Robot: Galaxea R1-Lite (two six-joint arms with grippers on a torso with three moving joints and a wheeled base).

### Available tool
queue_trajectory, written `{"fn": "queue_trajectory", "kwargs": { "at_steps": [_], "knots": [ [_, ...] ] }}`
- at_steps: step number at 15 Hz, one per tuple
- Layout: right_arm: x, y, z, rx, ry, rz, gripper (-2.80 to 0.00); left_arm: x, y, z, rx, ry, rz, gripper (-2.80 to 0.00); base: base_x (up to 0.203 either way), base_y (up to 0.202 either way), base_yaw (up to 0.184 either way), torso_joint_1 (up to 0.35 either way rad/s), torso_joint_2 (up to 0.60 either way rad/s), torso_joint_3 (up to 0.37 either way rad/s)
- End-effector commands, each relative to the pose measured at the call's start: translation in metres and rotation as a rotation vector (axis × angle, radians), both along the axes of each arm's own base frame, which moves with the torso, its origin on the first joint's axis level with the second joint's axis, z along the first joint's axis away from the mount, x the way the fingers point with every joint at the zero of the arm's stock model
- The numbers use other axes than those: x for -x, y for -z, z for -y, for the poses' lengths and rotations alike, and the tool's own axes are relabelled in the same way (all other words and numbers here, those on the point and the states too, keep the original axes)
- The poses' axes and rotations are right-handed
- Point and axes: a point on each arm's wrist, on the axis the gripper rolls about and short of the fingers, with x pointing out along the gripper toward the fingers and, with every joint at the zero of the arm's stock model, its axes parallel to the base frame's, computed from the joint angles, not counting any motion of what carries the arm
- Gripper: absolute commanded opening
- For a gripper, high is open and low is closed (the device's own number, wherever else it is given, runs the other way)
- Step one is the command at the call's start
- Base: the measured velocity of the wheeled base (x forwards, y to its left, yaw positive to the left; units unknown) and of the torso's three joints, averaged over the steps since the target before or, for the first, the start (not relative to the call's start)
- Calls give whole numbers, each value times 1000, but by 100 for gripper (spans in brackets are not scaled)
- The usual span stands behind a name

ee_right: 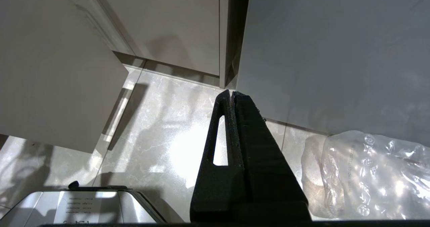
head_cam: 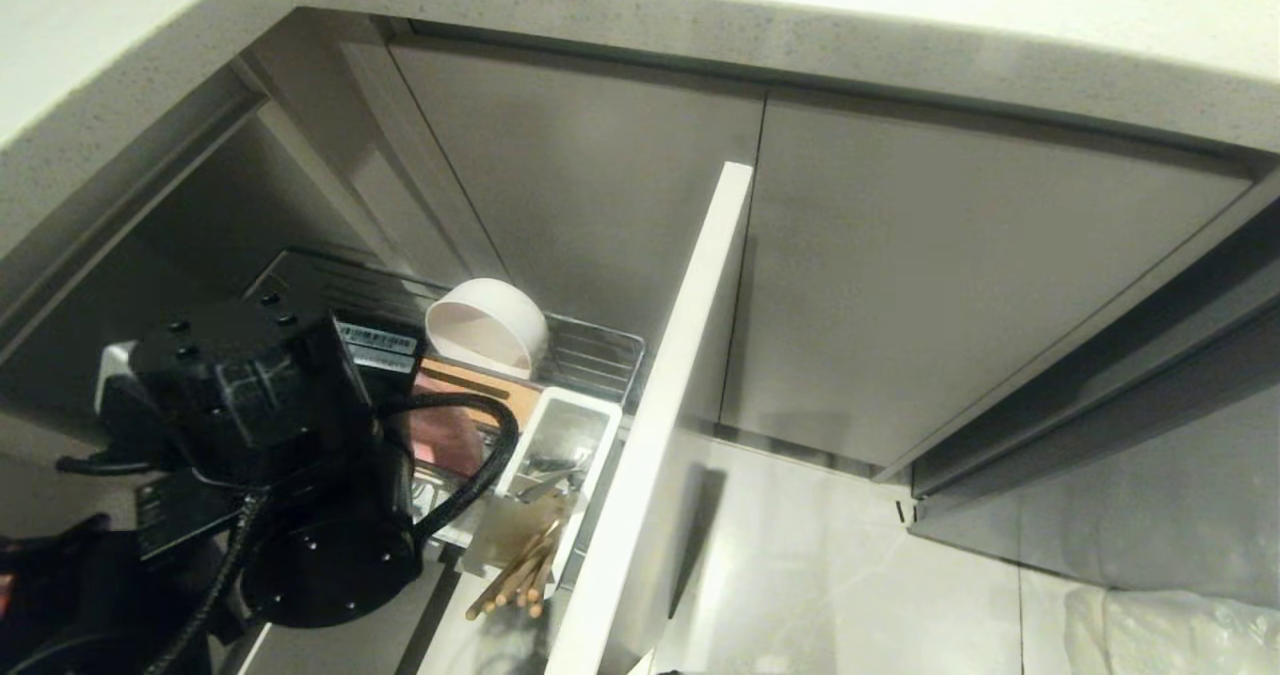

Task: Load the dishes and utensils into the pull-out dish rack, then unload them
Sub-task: Pick up the plate and place it in the cupboard

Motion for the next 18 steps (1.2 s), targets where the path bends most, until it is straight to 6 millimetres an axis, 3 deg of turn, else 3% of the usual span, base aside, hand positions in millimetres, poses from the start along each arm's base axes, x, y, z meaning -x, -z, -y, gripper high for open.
{"fn": "queue_trajectory", "kwargs": {
  "at_steps": [1, 18],
  "knots": [
    [0, 0, 0, 0, 0, -1, -280, -1, 1, 1, 8, -5, 1, -280, 0, 0, 0, 0, 0, 0],
    [0, 0, 0, 0, 0, -1, -280, -6, 10, 5, -38, 1, -49, -280, 0, 0, 0, 0, 0, 0]
  ]
}}
